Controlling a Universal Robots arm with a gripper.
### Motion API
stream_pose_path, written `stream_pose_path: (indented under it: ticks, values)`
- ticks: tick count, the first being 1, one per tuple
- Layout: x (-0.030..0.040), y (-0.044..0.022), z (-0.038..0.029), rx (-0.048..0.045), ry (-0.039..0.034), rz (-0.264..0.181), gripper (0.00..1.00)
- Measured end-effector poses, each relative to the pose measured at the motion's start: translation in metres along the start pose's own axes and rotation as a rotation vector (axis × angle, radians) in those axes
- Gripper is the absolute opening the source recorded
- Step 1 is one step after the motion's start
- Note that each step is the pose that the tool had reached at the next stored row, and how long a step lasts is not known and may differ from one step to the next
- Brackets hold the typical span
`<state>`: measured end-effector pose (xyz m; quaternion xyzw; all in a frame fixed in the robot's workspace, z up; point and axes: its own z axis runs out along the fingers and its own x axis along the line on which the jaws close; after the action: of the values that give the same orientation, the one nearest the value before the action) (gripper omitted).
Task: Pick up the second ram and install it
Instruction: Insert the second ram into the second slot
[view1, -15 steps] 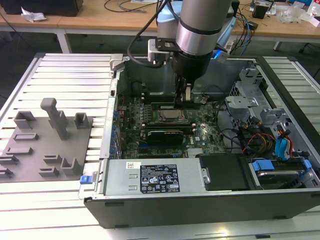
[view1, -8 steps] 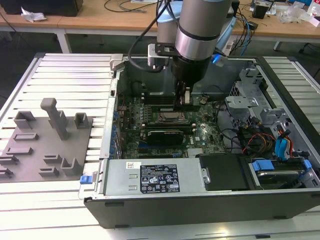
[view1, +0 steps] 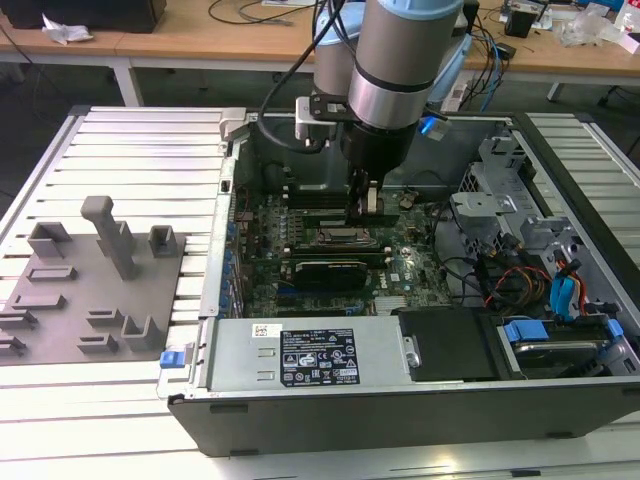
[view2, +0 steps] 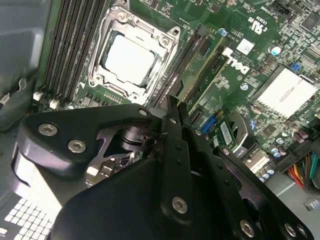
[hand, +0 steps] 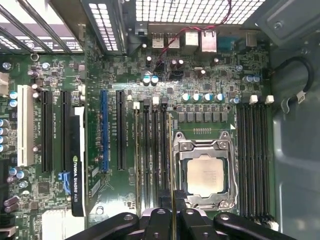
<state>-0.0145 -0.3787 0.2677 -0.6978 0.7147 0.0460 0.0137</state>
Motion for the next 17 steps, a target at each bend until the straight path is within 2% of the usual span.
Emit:
stream_pose_path:
  ticks: [4, 5, 7, 8, 9, 13, 17]
  values:
    - [0.0003, 0.0008, 0.0065, 0.0000, 0.0002, 0.000, 0.13]
    - [0.0005, 0.0016, 0.0081, 0.0001, 0.0026, 0.000, 0.13]
    - [0.0006, 0.0036, 0.0093, 0.0006, 0.0198, 0.001, 0.13]
    - [0.0007, 0.0048, 0.0102, 0.0012, 0.0327, 0.002, 0.13]
    - [0.0009, 0.0063, 0.0116, 0.0015, 0.0370, 0.003, 0.13]
    - [0.0013, 0.0087, 0.0158, 0.0019, 0.0411, 0.008, 0.13]
    - [0.0016, 0.0088, 0.0203, 0.0026, 0.0507, 0.015, 0.13]
